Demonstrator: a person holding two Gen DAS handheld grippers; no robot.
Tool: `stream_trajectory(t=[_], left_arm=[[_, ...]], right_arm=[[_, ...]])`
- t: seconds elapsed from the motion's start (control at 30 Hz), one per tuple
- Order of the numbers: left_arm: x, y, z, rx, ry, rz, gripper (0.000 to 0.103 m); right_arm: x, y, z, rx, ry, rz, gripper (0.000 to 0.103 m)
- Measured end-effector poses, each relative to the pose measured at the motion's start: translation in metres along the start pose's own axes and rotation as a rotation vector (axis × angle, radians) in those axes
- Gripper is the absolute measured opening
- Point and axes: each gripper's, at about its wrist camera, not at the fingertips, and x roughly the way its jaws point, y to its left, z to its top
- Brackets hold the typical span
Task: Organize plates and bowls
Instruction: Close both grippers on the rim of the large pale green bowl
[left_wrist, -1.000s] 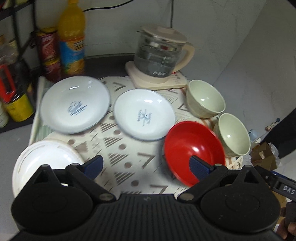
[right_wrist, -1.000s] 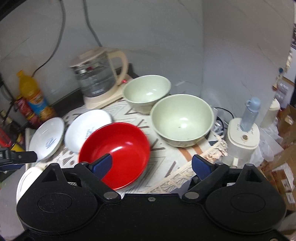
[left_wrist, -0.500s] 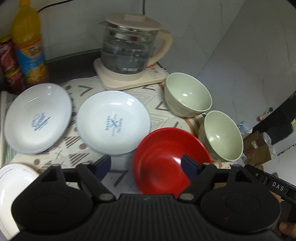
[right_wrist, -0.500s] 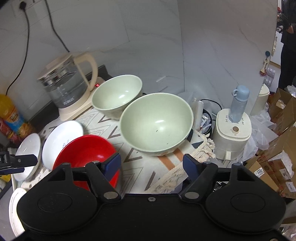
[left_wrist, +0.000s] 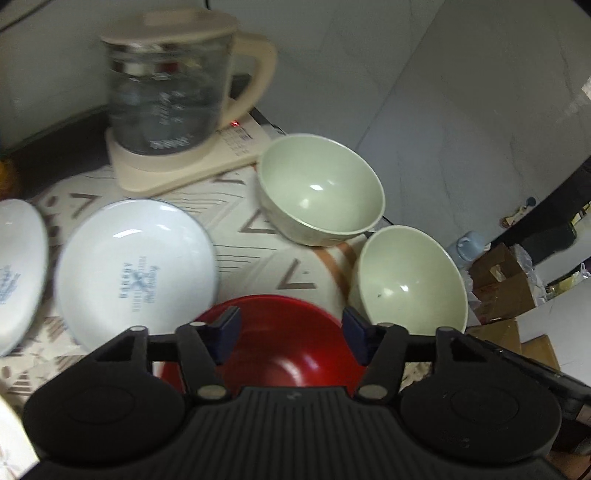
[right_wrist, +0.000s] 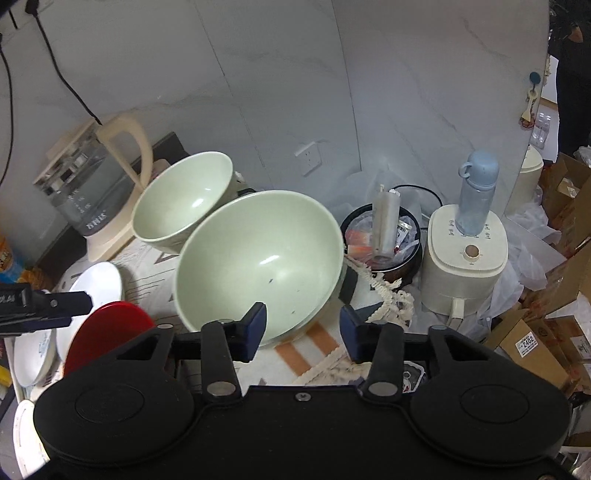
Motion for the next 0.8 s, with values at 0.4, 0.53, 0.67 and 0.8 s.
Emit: stream_trajectory(t=[0.4, 0.53, 0.67, 0.8], left_arm=[[0.062, -0.035, 0.024, 0.010, 0.083, -0.030, 0.036], [0.079, -0.038, 0.030, -0.002, 0.106, -0.032, 0.030], [0.094, -0.039, 0.034, -0.025, 0.136, -0.038, 0.024], [0.106, -0.042, 0.037, -0.033, 0.158, -0.039, 0.016]], right_arm=[[0.036, -0.015, 0.009, 0.029, 0.055, 0.016, 0.030], [0.045, -0.018, 0.011, 0.043, 0.068, 0.021, 0.028], [0.052, -0.018, 0.013, 0.040, 0.072, 0.019, 0.027], [0.056, -0.019, 0.014, 0.049, 0.075, 0.013, 0.027]])
